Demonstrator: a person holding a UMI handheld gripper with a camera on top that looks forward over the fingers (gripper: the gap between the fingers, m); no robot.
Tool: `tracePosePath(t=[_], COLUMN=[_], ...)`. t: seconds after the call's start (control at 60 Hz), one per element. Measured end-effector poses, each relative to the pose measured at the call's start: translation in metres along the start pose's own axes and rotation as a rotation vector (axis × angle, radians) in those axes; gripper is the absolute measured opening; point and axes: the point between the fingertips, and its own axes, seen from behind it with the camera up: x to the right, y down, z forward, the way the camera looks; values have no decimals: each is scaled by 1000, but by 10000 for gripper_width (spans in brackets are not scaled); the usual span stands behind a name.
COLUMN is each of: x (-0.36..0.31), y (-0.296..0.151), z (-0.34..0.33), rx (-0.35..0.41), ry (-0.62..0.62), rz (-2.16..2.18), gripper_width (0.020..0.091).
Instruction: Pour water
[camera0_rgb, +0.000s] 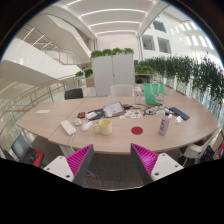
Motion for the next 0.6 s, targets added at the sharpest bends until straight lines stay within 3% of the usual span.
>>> tracePosePath(t=[0.233,0.417,0.6], x=[-18,64,205], y=[2,-2,-17], z=[6,37,115], rx=[26,110,242], ry=[19,72,180], rz=[-10,-26,-34], gripper_width=[837,835,834])
